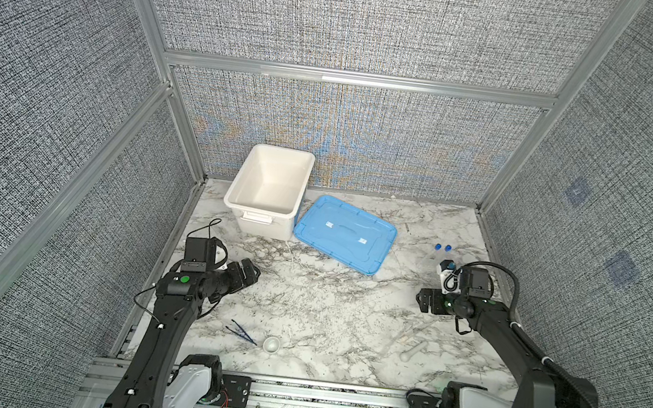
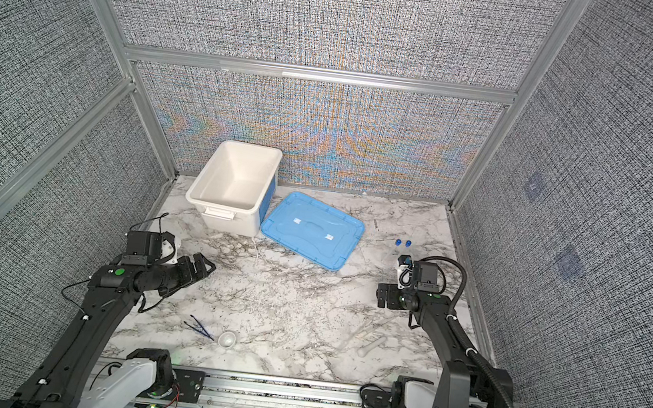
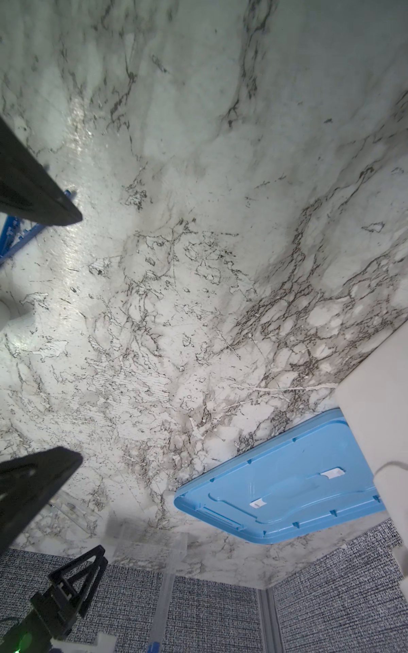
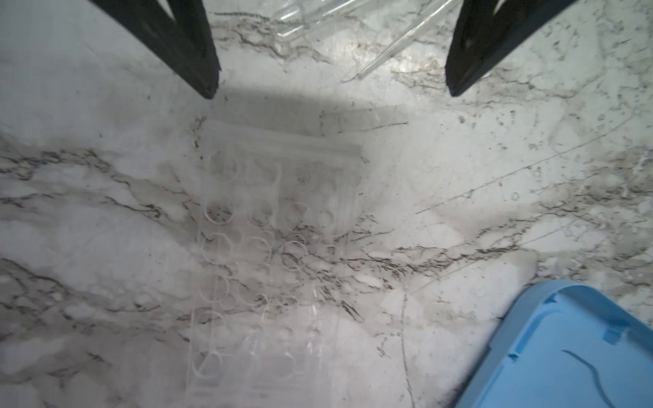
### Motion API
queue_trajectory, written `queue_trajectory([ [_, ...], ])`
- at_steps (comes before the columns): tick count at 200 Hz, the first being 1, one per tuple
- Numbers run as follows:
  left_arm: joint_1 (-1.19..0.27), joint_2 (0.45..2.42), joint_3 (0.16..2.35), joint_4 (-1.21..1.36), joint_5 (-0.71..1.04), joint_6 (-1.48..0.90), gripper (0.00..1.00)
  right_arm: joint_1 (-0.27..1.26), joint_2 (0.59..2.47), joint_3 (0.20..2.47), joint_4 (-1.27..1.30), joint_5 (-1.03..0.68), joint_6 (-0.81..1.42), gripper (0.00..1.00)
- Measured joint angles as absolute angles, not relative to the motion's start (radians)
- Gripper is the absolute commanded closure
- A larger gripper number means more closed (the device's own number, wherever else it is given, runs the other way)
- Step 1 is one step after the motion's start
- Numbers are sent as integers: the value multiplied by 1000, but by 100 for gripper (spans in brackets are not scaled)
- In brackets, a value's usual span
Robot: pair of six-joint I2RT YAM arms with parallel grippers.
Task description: Organize the chemistry lab equipment
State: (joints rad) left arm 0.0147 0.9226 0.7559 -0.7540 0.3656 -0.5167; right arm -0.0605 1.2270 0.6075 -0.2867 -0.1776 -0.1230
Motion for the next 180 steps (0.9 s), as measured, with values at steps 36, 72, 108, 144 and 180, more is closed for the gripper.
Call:
queue_trajectory([
  [36, 15, 923, 756, -754, 367, -517, 1, -66, 1279, 623, -196, -187, -146, 5],
  [72, 15, 923, 755, -754, 369, -516, 1, -67, 1292, 580, -141, -163, -145, 10],
  [108, 15, 921, 755, -754, 369, -516, 1, -67, 1302, 580, -119, -159, -146, 15],
  [144, 15, 921, 755, -754, 369, -516, 1, -65, 1332, 599, -119, -146, -146, 17],
  [180, 15, 921, 755, -754, 369, -516, 1, -52, 1364, 622, -132, -138, -153, 17],
])
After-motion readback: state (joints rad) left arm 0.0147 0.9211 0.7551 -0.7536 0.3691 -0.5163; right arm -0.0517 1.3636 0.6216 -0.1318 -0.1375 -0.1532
